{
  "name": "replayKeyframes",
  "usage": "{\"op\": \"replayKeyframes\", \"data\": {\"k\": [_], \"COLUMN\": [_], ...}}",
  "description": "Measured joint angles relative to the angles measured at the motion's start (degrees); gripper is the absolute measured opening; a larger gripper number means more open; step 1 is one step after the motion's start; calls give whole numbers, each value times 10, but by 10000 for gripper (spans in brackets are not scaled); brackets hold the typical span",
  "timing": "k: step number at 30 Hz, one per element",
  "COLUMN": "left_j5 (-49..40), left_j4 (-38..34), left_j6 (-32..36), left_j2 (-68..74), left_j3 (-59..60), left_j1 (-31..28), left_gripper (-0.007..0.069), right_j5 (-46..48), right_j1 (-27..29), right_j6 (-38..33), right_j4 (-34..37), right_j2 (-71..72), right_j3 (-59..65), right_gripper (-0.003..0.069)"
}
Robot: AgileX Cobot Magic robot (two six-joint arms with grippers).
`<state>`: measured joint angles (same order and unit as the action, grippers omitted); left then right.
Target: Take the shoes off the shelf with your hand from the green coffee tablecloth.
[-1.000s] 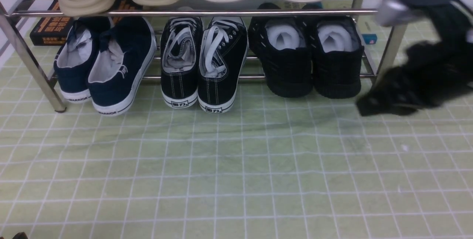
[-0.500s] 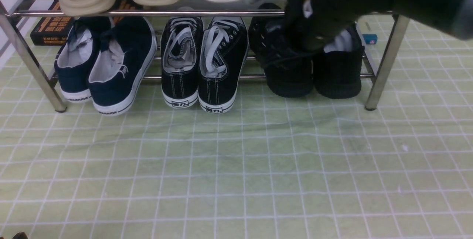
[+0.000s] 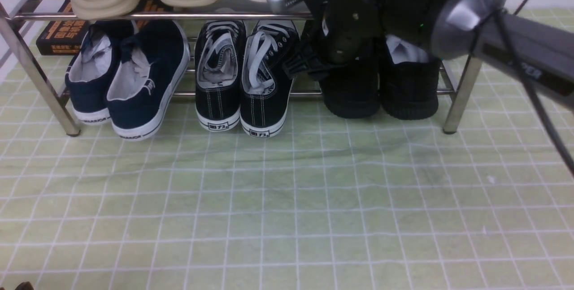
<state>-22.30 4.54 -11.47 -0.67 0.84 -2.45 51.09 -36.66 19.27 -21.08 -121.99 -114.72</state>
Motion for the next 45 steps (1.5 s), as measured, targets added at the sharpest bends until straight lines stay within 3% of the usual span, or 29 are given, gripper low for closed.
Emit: {"op": "replayKeyframes", "data": {"k": [5,9,15,17,36,45], "left_j5": [0,0,0,0,0,0], "left_j4": [0,0,0,0,0,0], "left_j6": [0,0,0,0,0,0], "left_j2": [0,0,0,0,0,0], "left_j3": [0,0,0,0,0,0], "left_j1": [0,0,0,0,0,0], "left_gripper": [239,239,239,239,239,239], "right_j5": [-9,-9,6,21,203,214], "right_j1": [3,6,6,6,-11,-34], "right_j6": [43,46,36,23,-39,-67], "right_j4": [-30,-31,-15,7,157,224], "right_j2": [-17,-25,-25,-20,143,227], "right_j3": [-4,-5,-9,-10,-10,-10], "right_gripper": [424,377,46,27,27,27]}}
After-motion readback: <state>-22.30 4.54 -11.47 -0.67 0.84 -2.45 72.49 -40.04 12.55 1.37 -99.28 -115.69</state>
